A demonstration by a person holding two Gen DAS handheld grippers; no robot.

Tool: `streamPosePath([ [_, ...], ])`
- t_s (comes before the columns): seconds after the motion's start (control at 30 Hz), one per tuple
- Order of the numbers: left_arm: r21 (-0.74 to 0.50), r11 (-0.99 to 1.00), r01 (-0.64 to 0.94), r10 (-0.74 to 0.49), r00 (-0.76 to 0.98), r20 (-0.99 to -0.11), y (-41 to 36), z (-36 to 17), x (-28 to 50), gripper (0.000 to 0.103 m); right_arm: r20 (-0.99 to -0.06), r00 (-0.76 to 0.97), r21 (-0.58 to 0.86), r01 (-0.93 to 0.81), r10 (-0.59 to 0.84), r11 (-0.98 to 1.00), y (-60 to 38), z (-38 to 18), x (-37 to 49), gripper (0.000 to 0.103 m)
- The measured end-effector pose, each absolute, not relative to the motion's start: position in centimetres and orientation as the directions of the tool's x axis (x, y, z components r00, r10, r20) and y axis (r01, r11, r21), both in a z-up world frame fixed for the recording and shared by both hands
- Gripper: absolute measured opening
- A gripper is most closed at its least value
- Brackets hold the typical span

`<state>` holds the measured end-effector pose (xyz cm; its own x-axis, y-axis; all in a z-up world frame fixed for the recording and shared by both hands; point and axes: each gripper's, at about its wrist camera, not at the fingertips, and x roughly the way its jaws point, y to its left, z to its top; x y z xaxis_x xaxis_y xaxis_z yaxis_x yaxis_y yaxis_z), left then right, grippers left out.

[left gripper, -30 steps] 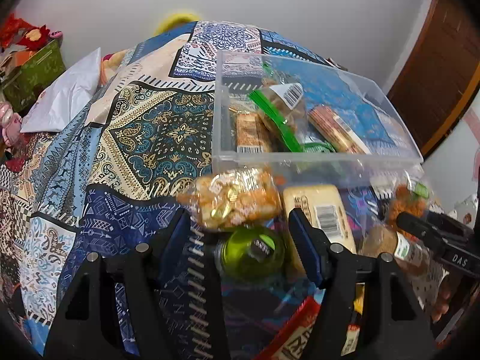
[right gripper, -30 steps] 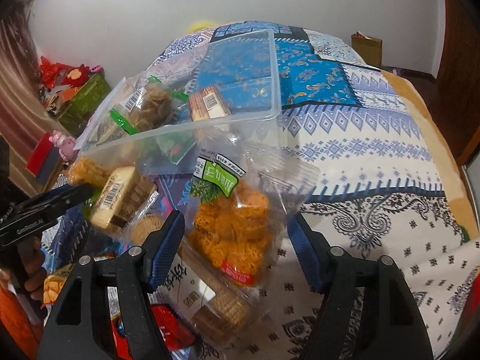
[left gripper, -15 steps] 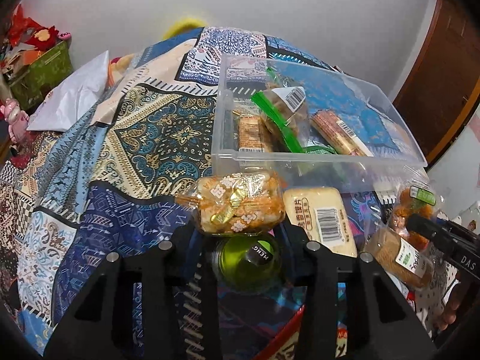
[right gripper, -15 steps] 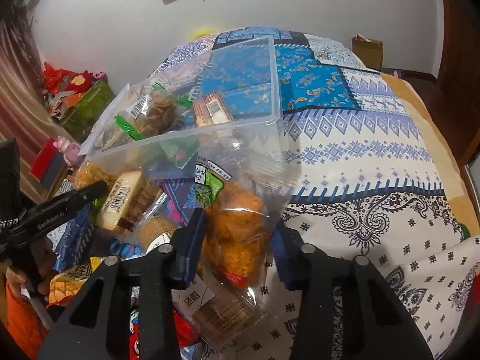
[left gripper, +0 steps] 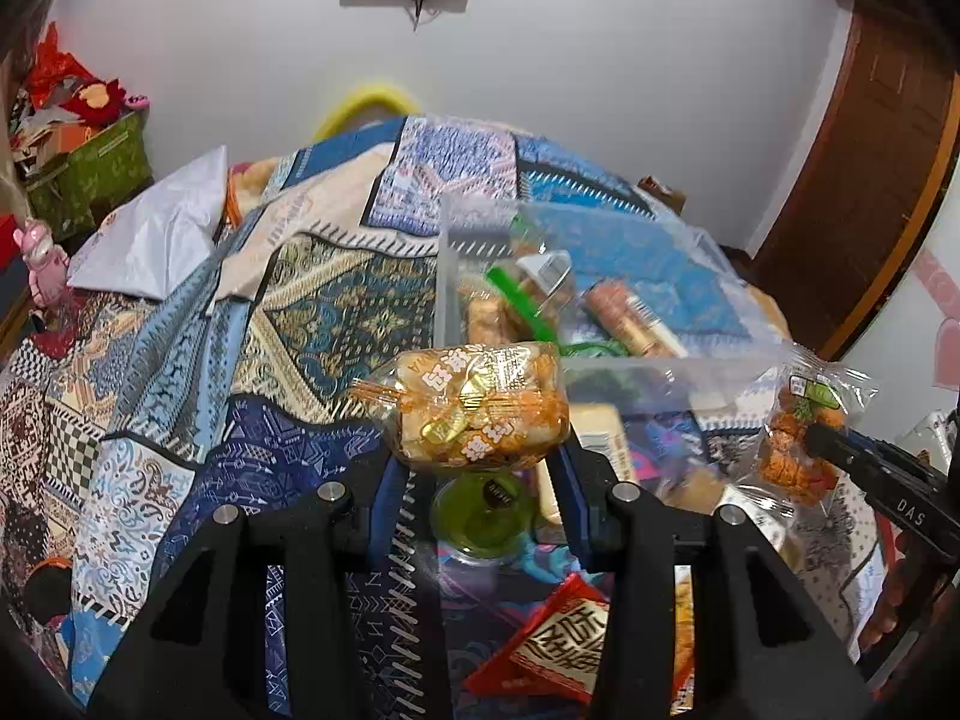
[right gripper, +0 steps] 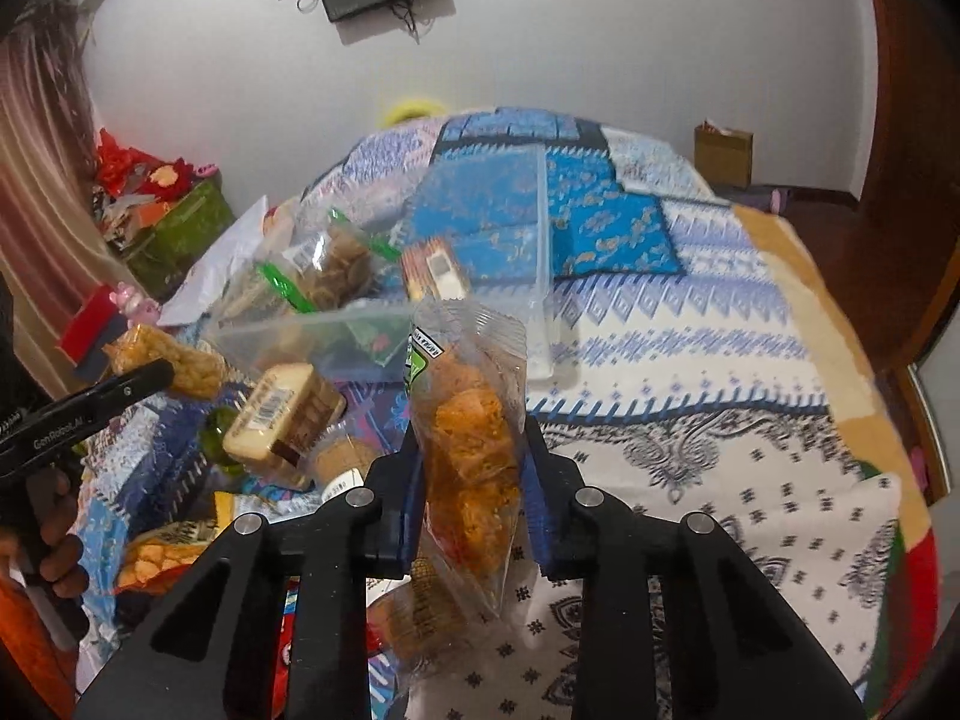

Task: Organize snacks
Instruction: 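Carry both bags over the clear box and release them inside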

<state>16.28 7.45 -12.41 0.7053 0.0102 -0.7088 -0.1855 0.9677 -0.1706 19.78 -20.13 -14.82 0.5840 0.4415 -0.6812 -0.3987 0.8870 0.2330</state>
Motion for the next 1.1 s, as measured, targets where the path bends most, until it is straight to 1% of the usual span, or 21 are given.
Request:
streamPosePath([
  [0.13,-0.172,0.972,-0.163,0.004,0.736,-0.677,6.9,-10.6,16.2,0.045,-0.641,0.601,0.264,-0.410,0.477,0.873,-20.8,-13.0,19.7,0.026],
  [0.33,-0.175,0.976,-0.127,-0.013,0.773,-0.635,6.0,-8.2,17.0,0.045,-0.588,0.642,0.253,-0.432,0.492,0.866,-20.2,-10.7,20.0,0.026],
  [0.57,-0.156,0.981,-0.117,-0.007,0.775,-0.632,5.2,-8.1,19.3,0.045,-0.553,0.662,0.256,-0.442,0.506,0.859,-18.8,-9.7,21.7,0.026],
  [0.83,-0.132,0.982,-0.132,0.010,0.745,-0.668,5.6,-10.3,22.4,0.045,-0.561,0.639,0.256,-0.471,0.526,0.844,-16.2,-10.1,24.6,0.026],
  [1.1,-0.115,0.985,-0.132,0.015,0.717,-0.697,5.7,-12.1,24.7,0.044,-0.601,0.595,0.251,-0.492,0.533,0.833,-13.4,-11.3,27.1,0.026],
])
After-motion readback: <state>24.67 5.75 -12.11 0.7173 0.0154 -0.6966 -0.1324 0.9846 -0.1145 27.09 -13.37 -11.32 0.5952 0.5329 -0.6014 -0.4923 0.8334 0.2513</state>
